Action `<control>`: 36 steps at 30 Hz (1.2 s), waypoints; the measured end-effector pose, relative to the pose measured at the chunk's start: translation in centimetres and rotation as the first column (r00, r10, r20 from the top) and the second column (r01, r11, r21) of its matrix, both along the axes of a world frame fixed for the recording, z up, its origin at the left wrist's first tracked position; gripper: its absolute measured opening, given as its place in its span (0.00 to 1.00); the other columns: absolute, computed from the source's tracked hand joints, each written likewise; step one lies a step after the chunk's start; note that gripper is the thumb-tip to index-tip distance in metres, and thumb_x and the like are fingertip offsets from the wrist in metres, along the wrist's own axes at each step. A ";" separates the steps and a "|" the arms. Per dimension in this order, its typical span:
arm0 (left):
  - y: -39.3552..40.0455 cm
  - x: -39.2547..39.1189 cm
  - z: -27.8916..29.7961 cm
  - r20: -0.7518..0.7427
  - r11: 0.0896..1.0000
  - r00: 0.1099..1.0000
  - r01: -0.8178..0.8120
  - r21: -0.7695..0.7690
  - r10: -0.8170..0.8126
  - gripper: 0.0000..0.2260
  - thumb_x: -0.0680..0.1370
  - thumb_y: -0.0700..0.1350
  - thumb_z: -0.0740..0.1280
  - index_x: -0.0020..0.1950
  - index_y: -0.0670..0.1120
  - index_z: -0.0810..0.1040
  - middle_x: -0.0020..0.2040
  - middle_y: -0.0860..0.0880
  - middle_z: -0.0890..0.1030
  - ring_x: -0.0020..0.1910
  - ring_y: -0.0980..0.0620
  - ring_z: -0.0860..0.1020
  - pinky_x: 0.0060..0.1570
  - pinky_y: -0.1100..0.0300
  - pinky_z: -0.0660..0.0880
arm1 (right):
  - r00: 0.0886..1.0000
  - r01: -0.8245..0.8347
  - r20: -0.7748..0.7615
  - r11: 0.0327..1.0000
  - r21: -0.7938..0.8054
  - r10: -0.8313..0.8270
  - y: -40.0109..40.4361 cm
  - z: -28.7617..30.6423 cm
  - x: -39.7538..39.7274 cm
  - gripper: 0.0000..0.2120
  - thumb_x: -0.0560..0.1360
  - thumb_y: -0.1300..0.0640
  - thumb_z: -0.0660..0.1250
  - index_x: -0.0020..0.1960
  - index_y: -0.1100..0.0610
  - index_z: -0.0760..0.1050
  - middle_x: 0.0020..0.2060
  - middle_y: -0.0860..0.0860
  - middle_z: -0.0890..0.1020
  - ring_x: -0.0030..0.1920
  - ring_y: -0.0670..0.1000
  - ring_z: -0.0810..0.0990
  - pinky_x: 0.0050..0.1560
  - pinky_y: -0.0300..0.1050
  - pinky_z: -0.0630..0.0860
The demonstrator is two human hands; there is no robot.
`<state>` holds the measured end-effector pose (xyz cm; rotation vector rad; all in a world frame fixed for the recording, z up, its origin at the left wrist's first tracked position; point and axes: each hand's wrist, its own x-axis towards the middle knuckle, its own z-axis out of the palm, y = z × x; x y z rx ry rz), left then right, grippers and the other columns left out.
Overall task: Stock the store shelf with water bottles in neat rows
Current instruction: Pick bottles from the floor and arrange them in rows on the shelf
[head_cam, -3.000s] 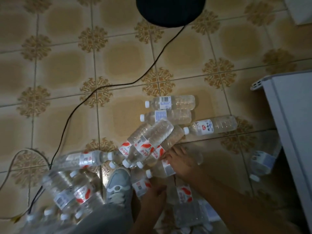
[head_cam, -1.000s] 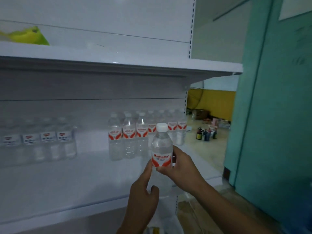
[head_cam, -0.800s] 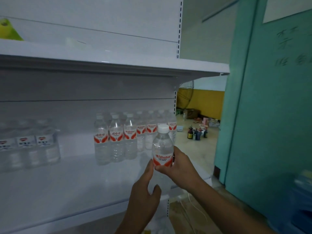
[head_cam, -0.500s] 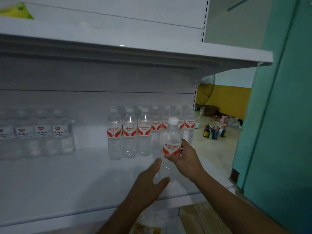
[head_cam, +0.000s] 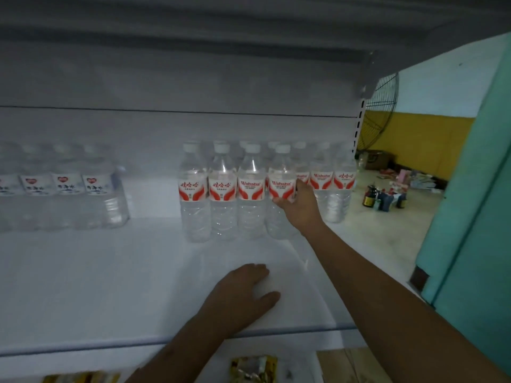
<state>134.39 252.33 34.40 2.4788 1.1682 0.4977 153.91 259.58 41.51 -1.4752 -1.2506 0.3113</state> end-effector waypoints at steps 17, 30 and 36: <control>-1.5 -0.9 1.4 0.173 0.992 0.979 -0.097 -0.076 0.109 0.24 0.77 0.58 0.64 0.72 0.53 0.68 0.72 0.56 0.68 0.69 0.56 0.66 0.66 0.67 0.58 | 0.994 0.029 -0.105 0.995 -0.092 -0.039 -7.1 -0.3 -1.8 0.32 0.74 0.53 0.73 0.73 0.58 0.65 0.70 0.54 0.72 0.67 0.55 0.72 0.66 0.52 0.72; -13.6 -26.0 1.8 0.470 0.813 0.707 -0.581 -0.039 0.528 0.16 0.78 0.44 0.65 0.66 0.49 0.75 0.63 0.54 0.77 0.58 0.63 0.71 0.54 0.76 0.62 | 0.875 -0.466 0.109 0.882 -0.071 0.471 -15.5 -2.2 -26.8 0.25 0.76 0.49 0.69 0.71 0.52 0.69 0.63 0.45 0.72 0.60 0.44 0.73 0.58 0.36 0.70; -22.8 -40.6 -1.2 0.415 0.545 0.466 -0.833 -0.089 0.781 0.16 0.78 0.46 0.65 0.66 0.50 0.75 0.63 0.52 0.78 0.61 0.56 0.75 0.53 0.69 0.65 | 0.666 -0.734 0.072 0.669 -0.120 0.743 -18.5 -4.8 -43.9 0.25 0.77 0.51 0.69 0.71 0.53 0.69 0.63 0.47 0.73 0.61 0.45 0.73 0.58 0.38 0.72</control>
